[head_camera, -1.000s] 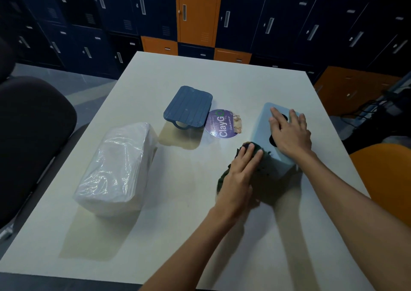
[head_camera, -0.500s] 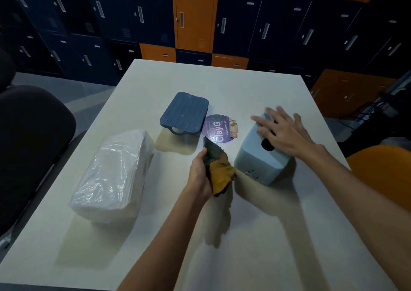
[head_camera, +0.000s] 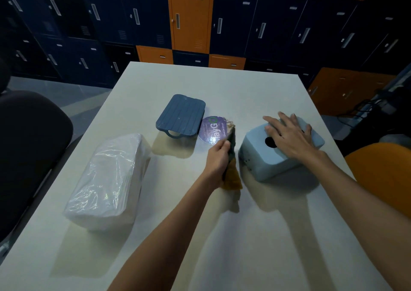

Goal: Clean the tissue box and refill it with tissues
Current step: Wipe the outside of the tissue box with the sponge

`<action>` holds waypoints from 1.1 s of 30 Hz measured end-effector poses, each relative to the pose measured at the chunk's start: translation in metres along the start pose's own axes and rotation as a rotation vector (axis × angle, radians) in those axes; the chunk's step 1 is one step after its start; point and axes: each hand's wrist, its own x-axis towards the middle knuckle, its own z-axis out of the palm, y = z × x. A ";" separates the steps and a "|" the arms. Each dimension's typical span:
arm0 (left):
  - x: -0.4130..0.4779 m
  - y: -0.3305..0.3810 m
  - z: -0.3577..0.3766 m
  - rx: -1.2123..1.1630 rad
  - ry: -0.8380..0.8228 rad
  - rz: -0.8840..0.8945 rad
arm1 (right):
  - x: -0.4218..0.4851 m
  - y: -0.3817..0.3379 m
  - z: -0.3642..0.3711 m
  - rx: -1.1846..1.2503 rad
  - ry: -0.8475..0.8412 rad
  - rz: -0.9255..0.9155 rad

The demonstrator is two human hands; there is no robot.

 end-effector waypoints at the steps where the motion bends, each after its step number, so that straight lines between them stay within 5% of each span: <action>1: 0.005 -0.002 0.007 0.071 -0.018 0.059 | -0.001 -0.004 0.003 0.035 -0.008 0.029; 8: 0.025 -0.009 0.031 0.276 -0.005 0.201 | -0.003 -0.024 0.011 0.071 0.023 0.249; 20: 0.022 -0.007 0.031 0.338 0.014 0.214 | 0.001 -0.024 0.011 0.052 0.001 0.249; 27: -0.008 -0.019 0.039 0.237 0.063 0.405 | 0.003 -0.023 0.013 0.050 0.018 0.246; 33: -0.005 -0.039 0.023 0.408 0.042 0.384 | 0.003 -0.022 0.013 0.056 0.019 0.232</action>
